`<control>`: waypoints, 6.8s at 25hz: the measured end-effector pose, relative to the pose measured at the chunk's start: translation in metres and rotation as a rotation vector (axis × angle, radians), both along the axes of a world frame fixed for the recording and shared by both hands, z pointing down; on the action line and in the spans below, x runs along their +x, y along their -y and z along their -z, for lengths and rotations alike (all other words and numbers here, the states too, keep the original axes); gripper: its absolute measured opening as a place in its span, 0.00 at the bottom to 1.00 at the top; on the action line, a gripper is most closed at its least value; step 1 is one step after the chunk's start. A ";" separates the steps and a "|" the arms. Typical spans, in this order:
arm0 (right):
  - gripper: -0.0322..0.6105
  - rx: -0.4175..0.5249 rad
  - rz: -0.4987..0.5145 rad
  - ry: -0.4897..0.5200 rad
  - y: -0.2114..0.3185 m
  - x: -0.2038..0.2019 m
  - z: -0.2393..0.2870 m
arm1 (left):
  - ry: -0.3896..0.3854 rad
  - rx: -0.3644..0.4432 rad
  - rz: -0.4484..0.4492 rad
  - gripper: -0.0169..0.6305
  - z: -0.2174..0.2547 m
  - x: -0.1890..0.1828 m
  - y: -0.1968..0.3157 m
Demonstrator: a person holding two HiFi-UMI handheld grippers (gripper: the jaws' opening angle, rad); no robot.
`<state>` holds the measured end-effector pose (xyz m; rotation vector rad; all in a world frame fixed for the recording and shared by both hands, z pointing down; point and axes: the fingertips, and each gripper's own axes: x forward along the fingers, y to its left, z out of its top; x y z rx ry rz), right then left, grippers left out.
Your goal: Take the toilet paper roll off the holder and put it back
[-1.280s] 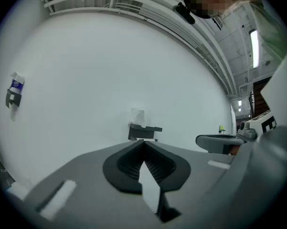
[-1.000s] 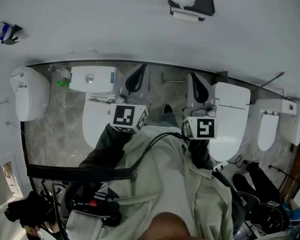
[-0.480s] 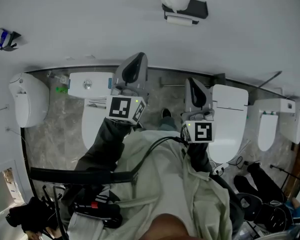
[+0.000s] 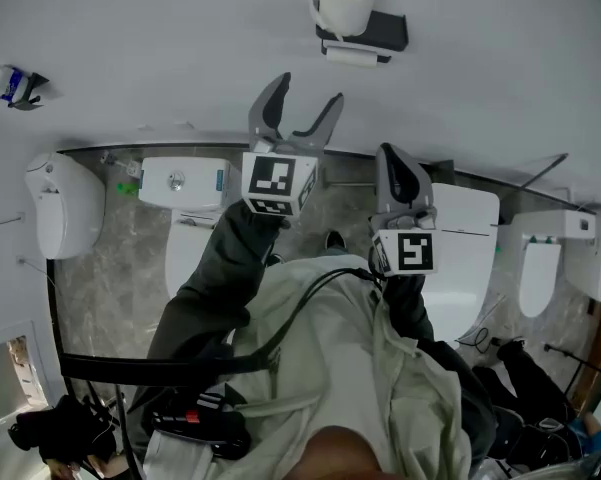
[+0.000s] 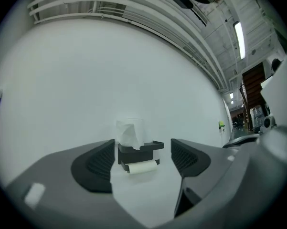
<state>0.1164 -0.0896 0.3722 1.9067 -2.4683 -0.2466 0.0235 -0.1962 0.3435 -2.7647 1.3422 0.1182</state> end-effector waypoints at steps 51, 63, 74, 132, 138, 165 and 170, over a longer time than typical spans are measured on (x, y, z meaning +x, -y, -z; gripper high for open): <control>0.05 -0.046 0.047 0.015 0.033 0.026 -0.016 | 0.113 0.100 0.048 0.79 0.064 0.016 0.062; 0.05 -0.089 0.085 -0.015 0.007 -0.073 -0.024 | 0.094 0.047 0.057 0.79 0.041 -0.089 -0.048; 0.05 -0.088 0.020 -0.045 -0.021 -0.105 -0.024 | 0.049 -0.051 -0.018 0.79 0.009 -0.120 -0.074; 0.05 -0.051 -0.067 -0.035 0.029 0.089 -0.012 | 0.218 0.041 0.189 0.81 0.017 0.096 0.175; 0.05 -0.075 -0.078 -0.029 0.027 0.089 -0.020 | 0.121 0.071 0.158 0.81 0.026 0.089 0.160; 0.05 -0.058 0.005 -0.021 0.002 -0.034 -0.020 | -0.054 -0.048 0.118 0.04 -0.022 -0.079 -0.047; 0.05 -0.063 0.010 -0.029 -0.002 -0.049 -0.023 | -0.050 -0.046 0.110 0.04 -0.024 -0.088 -0.052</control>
